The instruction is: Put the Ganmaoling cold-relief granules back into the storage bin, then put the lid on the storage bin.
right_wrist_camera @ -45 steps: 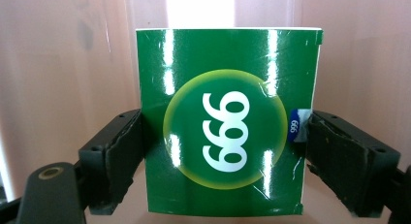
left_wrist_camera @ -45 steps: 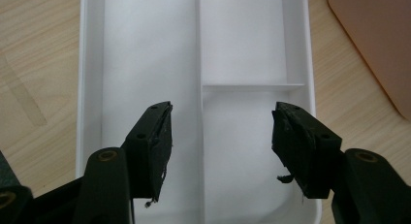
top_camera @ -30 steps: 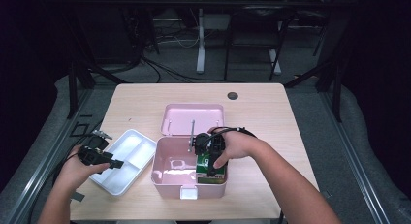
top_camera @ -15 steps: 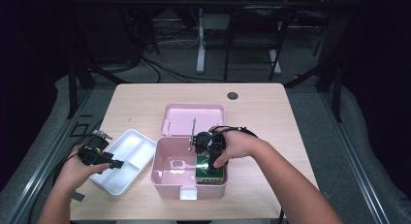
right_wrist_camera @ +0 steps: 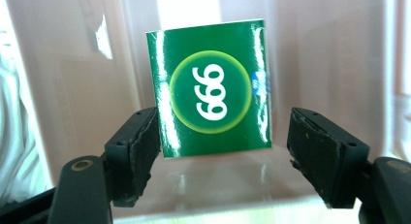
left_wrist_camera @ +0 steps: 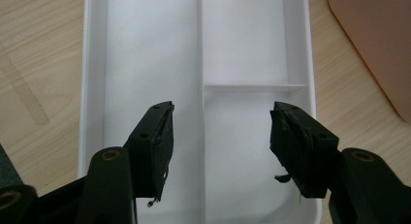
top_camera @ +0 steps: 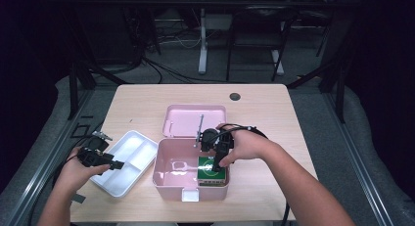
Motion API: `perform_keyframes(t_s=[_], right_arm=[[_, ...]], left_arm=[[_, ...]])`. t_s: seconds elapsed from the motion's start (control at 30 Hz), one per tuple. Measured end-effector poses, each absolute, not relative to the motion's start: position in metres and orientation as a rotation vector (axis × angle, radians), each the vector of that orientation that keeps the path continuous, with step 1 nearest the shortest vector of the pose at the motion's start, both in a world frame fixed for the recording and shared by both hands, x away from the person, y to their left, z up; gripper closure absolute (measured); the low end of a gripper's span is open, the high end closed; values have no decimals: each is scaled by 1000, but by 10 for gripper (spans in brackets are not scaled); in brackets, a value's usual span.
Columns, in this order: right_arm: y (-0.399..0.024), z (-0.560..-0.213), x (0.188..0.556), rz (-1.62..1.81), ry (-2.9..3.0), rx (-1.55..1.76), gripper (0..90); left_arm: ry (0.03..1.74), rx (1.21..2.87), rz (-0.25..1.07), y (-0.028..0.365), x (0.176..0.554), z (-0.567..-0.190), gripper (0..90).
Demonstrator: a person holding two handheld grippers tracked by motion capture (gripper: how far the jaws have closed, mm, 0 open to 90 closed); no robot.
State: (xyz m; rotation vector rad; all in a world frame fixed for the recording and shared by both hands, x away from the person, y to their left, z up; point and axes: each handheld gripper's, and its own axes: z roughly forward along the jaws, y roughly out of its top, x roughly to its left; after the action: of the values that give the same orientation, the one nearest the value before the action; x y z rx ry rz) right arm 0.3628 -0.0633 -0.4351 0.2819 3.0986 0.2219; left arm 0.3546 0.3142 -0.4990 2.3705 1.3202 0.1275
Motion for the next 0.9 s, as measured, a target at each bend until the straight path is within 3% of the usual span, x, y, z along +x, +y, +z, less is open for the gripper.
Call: perform_keyframes(t_s=[0.13,0.9], right_arm=[[-73,-427,359,252,3065,317,288],[-131,-417,355,316,2961,640,320]], left_arm=[[1322,2386,103,309,354,-497,465],[1309,2559,102,289,367,-501,547]])
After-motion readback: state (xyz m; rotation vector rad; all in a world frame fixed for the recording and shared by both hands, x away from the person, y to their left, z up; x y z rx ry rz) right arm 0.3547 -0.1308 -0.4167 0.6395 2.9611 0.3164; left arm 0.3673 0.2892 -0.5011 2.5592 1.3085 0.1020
